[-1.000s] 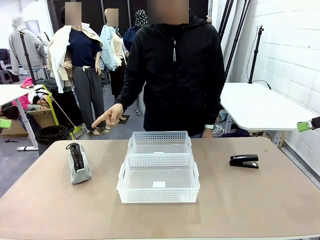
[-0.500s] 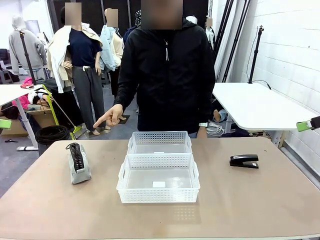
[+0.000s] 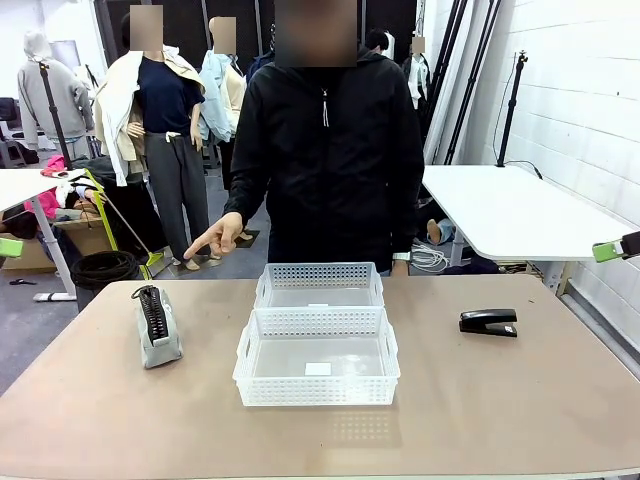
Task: Distribute items into two baskets.
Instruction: Pick up the Pencil pouch that the person points to.
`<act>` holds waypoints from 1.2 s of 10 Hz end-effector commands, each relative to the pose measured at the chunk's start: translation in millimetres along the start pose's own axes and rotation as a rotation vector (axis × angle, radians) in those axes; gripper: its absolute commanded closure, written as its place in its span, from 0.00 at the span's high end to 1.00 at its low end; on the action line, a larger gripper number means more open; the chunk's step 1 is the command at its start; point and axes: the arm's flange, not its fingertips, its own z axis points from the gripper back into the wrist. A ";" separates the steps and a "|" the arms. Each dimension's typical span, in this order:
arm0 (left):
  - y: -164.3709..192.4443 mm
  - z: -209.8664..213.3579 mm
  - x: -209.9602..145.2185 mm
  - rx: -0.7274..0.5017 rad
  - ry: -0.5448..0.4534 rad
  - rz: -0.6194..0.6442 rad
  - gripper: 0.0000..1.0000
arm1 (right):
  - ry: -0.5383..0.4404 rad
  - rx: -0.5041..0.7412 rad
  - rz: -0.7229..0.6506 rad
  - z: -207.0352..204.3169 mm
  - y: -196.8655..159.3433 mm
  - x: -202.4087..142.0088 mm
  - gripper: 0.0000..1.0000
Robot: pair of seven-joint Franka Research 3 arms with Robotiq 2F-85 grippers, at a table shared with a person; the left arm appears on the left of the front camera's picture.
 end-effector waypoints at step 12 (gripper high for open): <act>13.0 -75.7 56.1 0.151 0.194 0.076 1.00 | 0.004 0.011 -0.014 -1.6 0.6 0.5 1.00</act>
